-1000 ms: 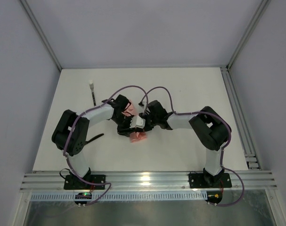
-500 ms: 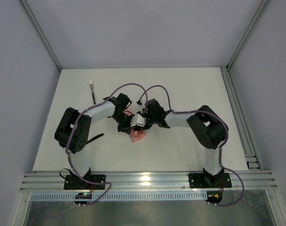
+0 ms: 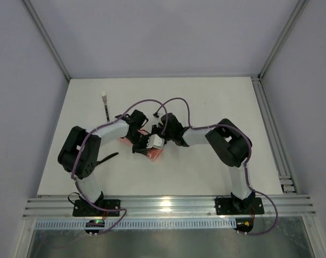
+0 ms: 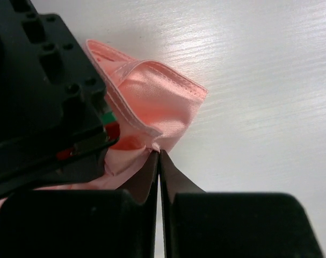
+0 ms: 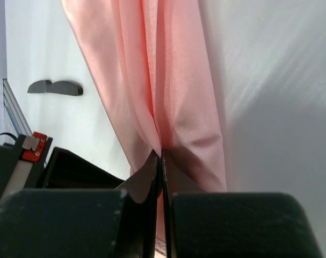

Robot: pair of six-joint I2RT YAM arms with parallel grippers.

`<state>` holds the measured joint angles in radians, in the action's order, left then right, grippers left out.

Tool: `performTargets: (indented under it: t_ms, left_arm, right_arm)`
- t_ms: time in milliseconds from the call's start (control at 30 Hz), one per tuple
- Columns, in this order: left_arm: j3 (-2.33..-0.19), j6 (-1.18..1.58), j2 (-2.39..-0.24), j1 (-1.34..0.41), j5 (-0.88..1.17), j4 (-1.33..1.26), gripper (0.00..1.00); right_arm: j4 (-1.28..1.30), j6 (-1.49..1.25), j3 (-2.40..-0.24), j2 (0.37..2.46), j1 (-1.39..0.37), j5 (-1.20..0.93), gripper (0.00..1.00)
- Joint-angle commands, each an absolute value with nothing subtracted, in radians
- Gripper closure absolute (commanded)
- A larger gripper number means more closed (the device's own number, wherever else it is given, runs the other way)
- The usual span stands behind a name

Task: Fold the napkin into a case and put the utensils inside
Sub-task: Smooth out the smaller rectangle-folded napkin at the center of the board.

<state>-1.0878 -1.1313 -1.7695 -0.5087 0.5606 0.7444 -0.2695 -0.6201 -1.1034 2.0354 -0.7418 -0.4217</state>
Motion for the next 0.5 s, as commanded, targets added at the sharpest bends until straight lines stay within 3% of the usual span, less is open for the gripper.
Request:
performTargets:
  t_ms: [0, 467]
  left_arm:
    - [-1.066, -1.151, -1.729, -0.514, 0.578, 0.689, 1.0]
    - [-1.051, -1.118, -1.689, -0.482, 0.575, 0.635, 1.0]
  right_arm:
    - [-0.353, -0.678, -1.143, 2.086, -0.761, -0.39, 0.96]
    - [-0.365, -0.626, -1.045, 2.082, -0.801, -0.374, 0.96]
